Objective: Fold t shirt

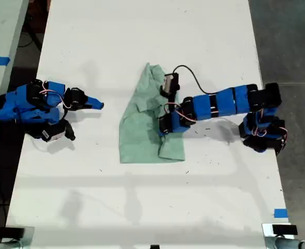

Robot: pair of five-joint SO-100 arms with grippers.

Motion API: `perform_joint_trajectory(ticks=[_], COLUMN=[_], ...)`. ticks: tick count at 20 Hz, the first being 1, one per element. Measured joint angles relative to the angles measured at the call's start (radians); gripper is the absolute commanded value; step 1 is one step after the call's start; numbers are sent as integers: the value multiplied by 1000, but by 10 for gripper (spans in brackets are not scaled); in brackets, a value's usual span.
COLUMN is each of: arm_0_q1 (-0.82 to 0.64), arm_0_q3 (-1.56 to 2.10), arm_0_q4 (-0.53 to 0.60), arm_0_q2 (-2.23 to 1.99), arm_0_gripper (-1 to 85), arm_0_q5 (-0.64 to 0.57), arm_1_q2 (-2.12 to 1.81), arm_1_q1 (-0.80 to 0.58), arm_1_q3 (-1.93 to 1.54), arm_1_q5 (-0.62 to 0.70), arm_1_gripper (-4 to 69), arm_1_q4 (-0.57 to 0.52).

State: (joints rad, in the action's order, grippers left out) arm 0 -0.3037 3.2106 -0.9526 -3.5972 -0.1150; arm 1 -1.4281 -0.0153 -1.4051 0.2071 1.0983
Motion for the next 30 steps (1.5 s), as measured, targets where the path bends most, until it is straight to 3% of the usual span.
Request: perform_joint_trajectory(ticks=[2, 3, 5, 6, 7, 8, 16, 20, 30], arm_0_q1=[0, 0, 0, 0, 0, 0, 0, 0, 2], arm_0_q3=[0, 0, 0, 0, 0, 0, 0, 0, 0], arm_0_q4=[0, 0, 0, 0, 0, 0, 0, 0, 0], arm_0_q2=[0, 0, 0, 0, 0, 0, 0, 0, 0], arm_0_gripper=[1, 1, 1, 1, 1, 1, 1, 1, 1], arm_0_q5=[0, 0, 0, 0, 0, 0, 2, 2, 2], arm_1_q2=[61, 58, 11, -49, -140, -249, -1419, -1933, -2065], arm_1_q1=[0, 0, 0, 0, -2, -14, -81, -80, -94], arm_1_q3=[126, 163, 178, 155, 100, 15, -1197, -1614, -1647], arm_1_q5=[3, 3, 2, -3, -11, -29, -103, -35, -29], arm_1_gripper=[285, 275, 213, 150, 22, -13, -12, -12, -12], arm_1_q4=[75, 120, 236, 282, 316, 330, 147, 152, 186])
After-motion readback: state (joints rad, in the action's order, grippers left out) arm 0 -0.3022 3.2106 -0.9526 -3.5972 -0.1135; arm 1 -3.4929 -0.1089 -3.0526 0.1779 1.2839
